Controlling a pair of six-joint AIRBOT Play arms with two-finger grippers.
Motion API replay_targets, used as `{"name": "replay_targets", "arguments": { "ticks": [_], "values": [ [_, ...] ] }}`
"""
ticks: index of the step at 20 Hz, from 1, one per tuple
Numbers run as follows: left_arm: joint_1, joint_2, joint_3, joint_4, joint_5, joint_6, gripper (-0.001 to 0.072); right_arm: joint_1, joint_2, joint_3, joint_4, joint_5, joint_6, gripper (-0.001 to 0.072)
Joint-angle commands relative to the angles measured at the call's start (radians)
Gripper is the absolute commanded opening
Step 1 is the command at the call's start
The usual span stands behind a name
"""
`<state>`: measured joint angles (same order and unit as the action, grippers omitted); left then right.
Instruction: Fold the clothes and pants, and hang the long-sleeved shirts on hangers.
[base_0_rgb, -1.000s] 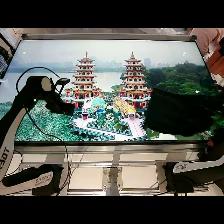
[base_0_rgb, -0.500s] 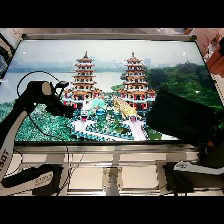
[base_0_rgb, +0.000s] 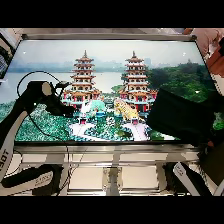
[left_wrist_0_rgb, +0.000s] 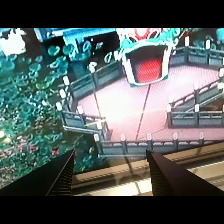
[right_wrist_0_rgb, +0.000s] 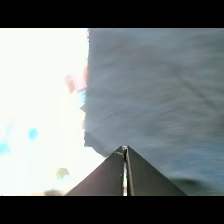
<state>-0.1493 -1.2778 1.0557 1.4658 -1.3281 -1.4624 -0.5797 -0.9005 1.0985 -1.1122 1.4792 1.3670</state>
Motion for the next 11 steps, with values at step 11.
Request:
{"name": "replay_targets", "arguments": {
  "ticks": [11],
  "values": [
    [0.000, 0.000, 0.000, 0.000, 0.001, 0.000, 0.0483, 0.953, 0.112, -0.515, -0.492, 0.008, 0.491, 0.0018]
  ]
}}
